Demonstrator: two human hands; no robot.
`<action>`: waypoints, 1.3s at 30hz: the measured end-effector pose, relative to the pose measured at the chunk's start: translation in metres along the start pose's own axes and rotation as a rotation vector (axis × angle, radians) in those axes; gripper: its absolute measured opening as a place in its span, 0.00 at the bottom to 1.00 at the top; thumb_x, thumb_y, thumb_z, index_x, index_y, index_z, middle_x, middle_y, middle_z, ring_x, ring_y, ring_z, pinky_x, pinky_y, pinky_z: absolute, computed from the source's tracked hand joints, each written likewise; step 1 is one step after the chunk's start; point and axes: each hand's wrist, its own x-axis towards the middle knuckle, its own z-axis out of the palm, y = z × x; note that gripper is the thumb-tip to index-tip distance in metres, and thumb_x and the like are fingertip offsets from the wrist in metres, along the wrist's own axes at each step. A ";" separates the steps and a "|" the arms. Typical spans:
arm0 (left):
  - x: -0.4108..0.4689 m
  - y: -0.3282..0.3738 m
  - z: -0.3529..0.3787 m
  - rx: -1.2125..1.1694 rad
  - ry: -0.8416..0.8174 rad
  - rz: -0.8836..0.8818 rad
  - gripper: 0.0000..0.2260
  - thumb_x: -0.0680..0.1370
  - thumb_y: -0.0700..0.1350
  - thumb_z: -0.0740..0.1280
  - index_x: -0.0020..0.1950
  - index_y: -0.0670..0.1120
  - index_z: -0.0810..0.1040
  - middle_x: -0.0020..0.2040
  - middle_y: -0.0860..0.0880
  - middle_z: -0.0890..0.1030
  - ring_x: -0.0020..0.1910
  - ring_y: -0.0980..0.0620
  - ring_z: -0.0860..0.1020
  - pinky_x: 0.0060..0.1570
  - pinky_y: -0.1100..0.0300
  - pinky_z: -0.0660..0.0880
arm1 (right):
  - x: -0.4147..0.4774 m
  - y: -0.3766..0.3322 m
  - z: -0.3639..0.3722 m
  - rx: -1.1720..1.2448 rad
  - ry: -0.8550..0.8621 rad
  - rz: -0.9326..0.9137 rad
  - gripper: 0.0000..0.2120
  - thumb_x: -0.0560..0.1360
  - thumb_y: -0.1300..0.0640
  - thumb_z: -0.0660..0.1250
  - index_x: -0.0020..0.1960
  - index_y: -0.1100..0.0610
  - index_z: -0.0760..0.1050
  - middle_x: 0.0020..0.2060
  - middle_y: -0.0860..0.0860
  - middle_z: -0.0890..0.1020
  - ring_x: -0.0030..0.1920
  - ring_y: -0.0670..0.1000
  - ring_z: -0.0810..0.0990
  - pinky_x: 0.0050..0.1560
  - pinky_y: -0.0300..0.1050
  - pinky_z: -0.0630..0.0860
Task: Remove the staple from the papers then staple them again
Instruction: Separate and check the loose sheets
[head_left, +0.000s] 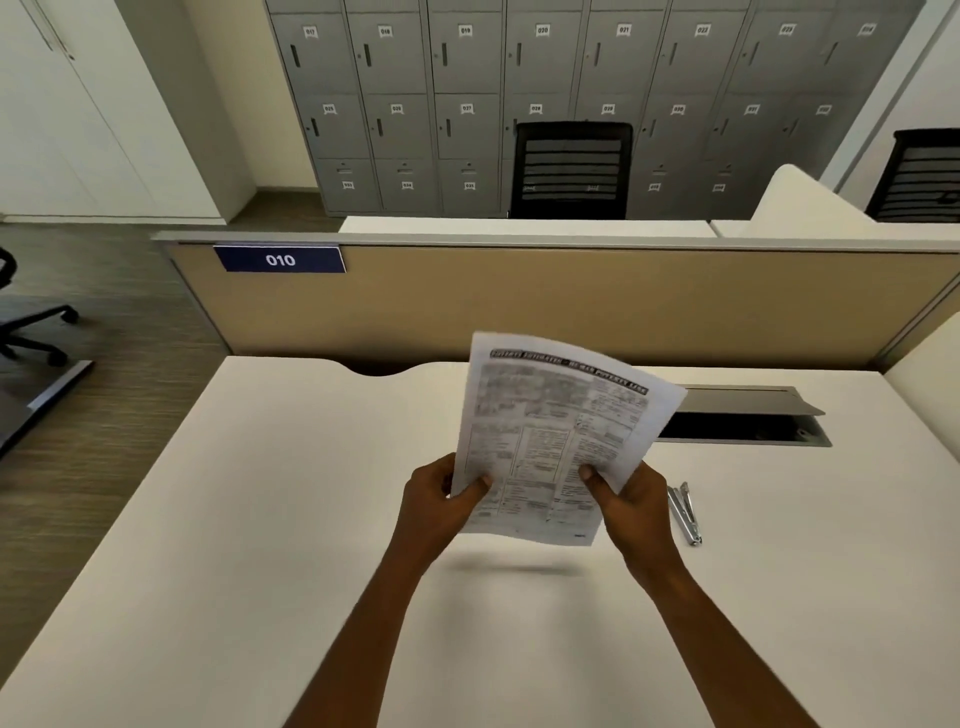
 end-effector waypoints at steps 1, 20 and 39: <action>-0.002 -0.005 -0.004 0.000 0.003 -0.024 0.08 0.77 0.47 0.76 0.56 0.51 0.86 0.50 0.53 0.89 0.50 0.52 0.88 0.53 0.52 0.84 | 0.001 -0.002 -0.001 0.042 0.020 0.001 0.13 0.76 0.63 0.72 0.58 0.51 0.82 0.53 0.47 0.87 0.54 0.49 0.86 0.47 0.38 0.83; -0.022 0.014 -0.011 -0.513 0.035 -0.032 0.18 0.68 0.49 0.81 0.58 0.54 0.87 0.59 0.46 0.87 0.58 0.43 0.86 0.50 0.49 0.84 | -0.007 -0.006 0.003 0.665 0.040 0.215 0.25 0.75 0.65 0.69 0.70 0.51 0.74 0.66 0.57 0.80 0.65 0.59 0.80 0.64 0.63 0.77; -0.017 -0.020 -0.039 -0.168 0.110 -0.047 0.05 0.77 0.42 0.77 0.50 0.52 0.87 0.49 0.53 0.89 0.49 0.52 0.88 0.47 0.58 0.85 | 0.006 0.013 -0.032 -0.031 -0.032 0.098 0.14 0.75 0.69 0.71 0.58 0.55 0.82 0.52 0.50 0.87 0.52 0.50 0.87 0.46 0.41 0.84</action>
